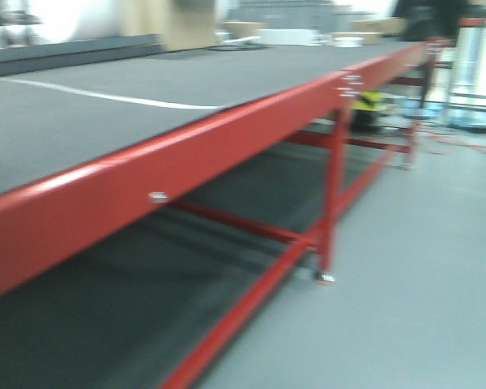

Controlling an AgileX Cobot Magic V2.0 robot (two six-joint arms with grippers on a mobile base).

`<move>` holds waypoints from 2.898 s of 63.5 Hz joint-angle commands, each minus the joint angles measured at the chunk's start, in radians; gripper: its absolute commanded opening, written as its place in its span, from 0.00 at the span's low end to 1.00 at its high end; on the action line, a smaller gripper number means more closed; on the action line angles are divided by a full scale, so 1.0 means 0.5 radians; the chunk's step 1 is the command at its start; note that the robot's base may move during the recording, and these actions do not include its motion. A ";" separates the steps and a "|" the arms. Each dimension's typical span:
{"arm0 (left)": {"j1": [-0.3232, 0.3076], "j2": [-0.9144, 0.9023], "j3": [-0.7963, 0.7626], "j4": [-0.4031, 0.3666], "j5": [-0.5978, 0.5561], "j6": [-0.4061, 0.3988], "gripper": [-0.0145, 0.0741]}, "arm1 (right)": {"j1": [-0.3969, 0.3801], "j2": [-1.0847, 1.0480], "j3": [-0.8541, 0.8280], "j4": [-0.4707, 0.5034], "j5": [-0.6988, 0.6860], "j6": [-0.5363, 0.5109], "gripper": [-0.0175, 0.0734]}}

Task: Place valve from conveyor to right shelf box
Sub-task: 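Drive the base away from the conveyor holding both valves, then drive the base up to the shelf of blue boxes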

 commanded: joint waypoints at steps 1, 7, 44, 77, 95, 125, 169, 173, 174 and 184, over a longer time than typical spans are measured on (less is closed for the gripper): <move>-0.011 -0.014 -0.026 -0.009 -0.113 -0.008 0.04 | -0.007 -0.033 -0.039 -0.024 -0.140 0.000 0.03; -0.011 -0.014 -0.026 -0.009 -0.113 -0.008 0.04 | -0.007 -0.033 -0.039 -0.024 -0.140 0.000 0.03; -0.011 -0.014 -0.026 -0.009 -0.113 -0.008 0.04 | -0.007 -0.033 -0.039 -0.024 -0.140 0.000 0.03; -0.011 -0.014 -0.026 -0.009 -0.113 -0.008 0.04 | -0.007 -0.033 -0.039 -0.024 -0.140 0.000 0.03; -0.011 -0.014 -0.026 -0.009 -0.113 -0.008 0.04 | -0.007 -0.033 -0.039 -0.024 -0.140 0.000 0.03; -0.011 -0.014 -0.026 -0.009 -0.113 -0.008 0.04 | -0.007 -0.033 -0.039 -0.024 -0.140 0.000 0.03; -0.011 -0.014 -0.026 -0.009 -0.113 -0.008 0.04 | -0.007 -0.033 -0.039 -0.023 -0.148 0.000 0.03; -0.011 -0.014 -0.026 -0.009 -0.113 -0.008 0.04 | -0.007 -0.033 -0.039 -0.023 -0.148 0.000 0.03; -0.011 -0.014 -0.026 -0.009 -0.113 -0.008 0.04 | -0.007 -0.033 -0.039 -0.023 -0.152 0.000 0.03; -0.011 -0.014 -0.026 -0.009 -0.113 -0.008 0.04 | -0.007 -0.033 -0.039 -0.023 -0.196 0.000 0.03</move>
